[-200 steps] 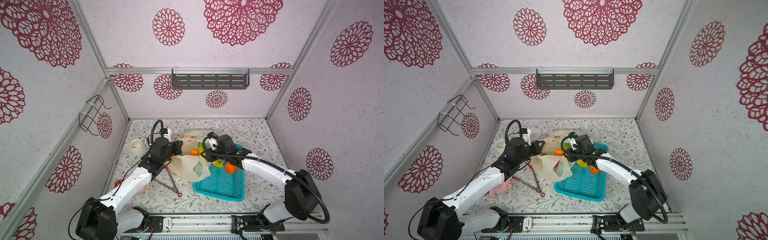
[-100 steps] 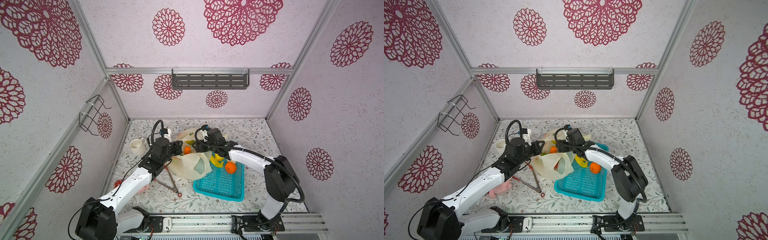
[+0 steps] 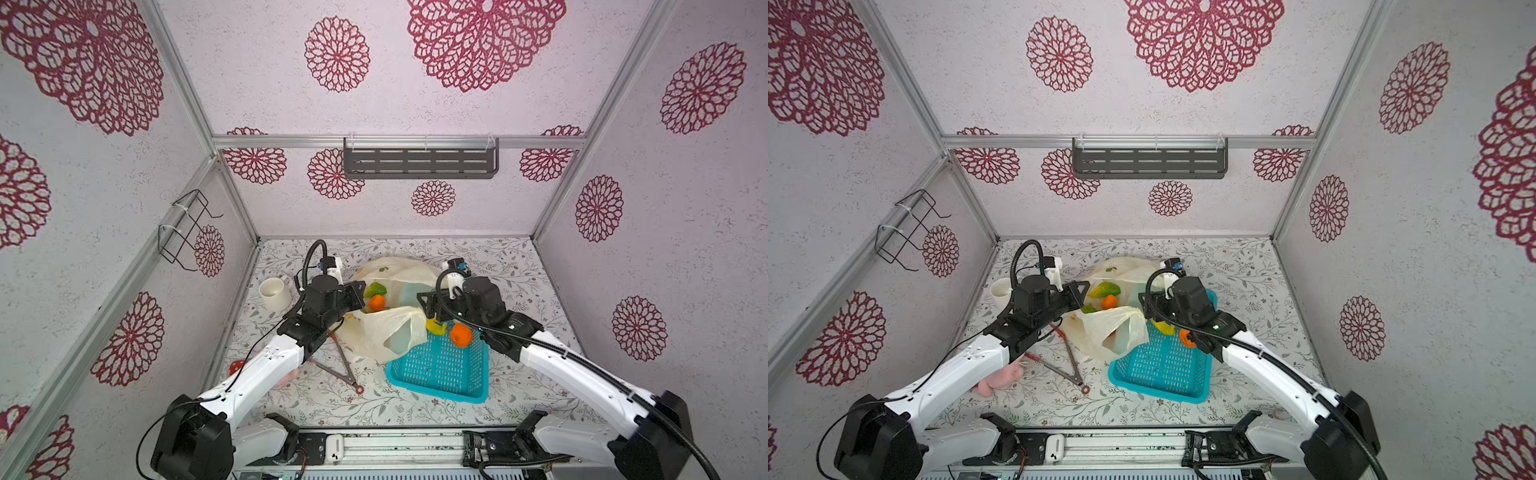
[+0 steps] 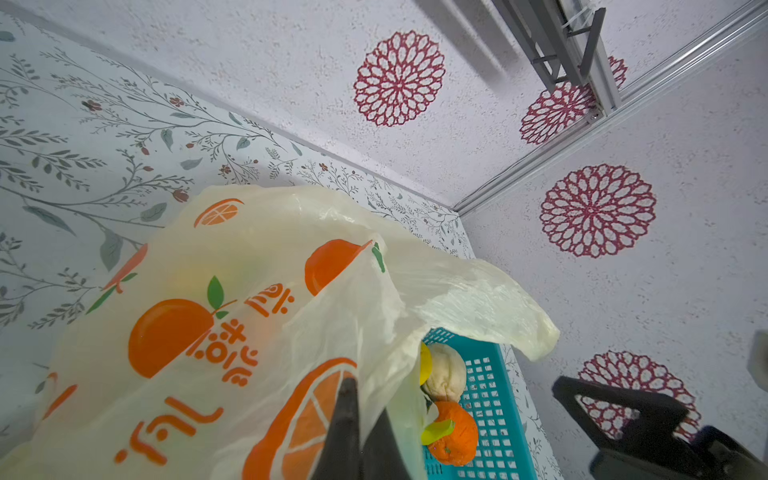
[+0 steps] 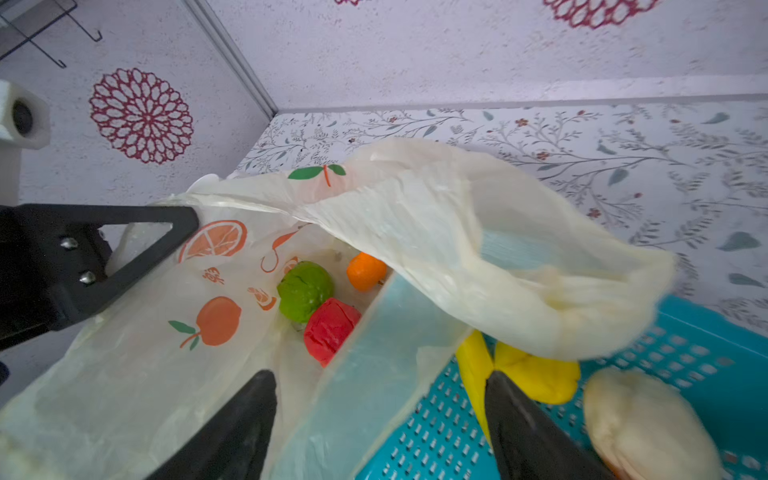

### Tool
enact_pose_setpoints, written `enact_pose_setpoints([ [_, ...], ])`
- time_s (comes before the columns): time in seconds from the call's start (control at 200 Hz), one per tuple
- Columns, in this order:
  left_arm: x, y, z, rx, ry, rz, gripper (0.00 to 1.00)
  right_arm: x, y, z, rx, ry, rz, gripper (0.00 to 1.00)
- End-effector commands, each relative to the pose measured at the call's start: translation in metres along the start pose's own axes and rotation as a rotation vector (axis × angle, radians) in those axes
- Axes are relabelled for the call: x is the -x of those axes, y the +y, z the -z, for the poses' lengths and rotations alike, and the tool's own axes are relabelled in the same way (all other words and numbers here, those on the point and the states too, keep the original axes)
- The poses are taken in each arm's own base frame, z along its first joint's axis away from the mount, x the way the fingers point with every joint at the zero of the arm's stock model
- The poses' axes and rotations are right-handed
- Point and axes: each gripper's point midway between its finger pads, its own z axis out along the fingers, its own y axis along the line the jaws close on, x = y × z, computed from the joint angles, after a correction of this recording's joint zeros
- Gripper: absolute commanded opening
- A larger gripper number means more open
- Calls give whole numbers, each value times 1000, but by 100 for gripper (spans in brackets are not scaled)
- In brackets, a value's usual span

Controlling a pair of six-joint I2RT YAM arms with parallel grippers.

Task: Place the fruits into the plastic bag
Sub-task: 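Lower the right gripper into the basket onto the large orange fruit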

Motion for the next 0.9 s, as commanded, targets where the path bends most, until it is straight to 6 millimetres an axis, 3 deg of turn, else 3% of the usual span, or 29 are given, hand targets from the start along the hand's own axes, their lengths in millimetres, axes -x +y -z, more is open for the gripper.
enact_pose_setpoints([
  [0.0, 3, -5, -4, -20, -16, 6, 0, -24, -60, 15, -286, 37, -85, 82],
  [0.135, 3, -6, -7, -26, -12, 11, 0, -60, -88, 14, -398, 143, -118, 82],
  [0.375, 2, -6, -5, -24, -6, 11, 0, -108, -102, -4, -458, 336, -124, 82],
  [0.66, 4, -6, -1, -18, -16, 3, 0, -120, -124, -13, -569, 448, -48, 82],
  [0.896, 5, -6, -1, -16, -19, 0, 0, -130, -124, -32, -518, 509, -51, 81],
])
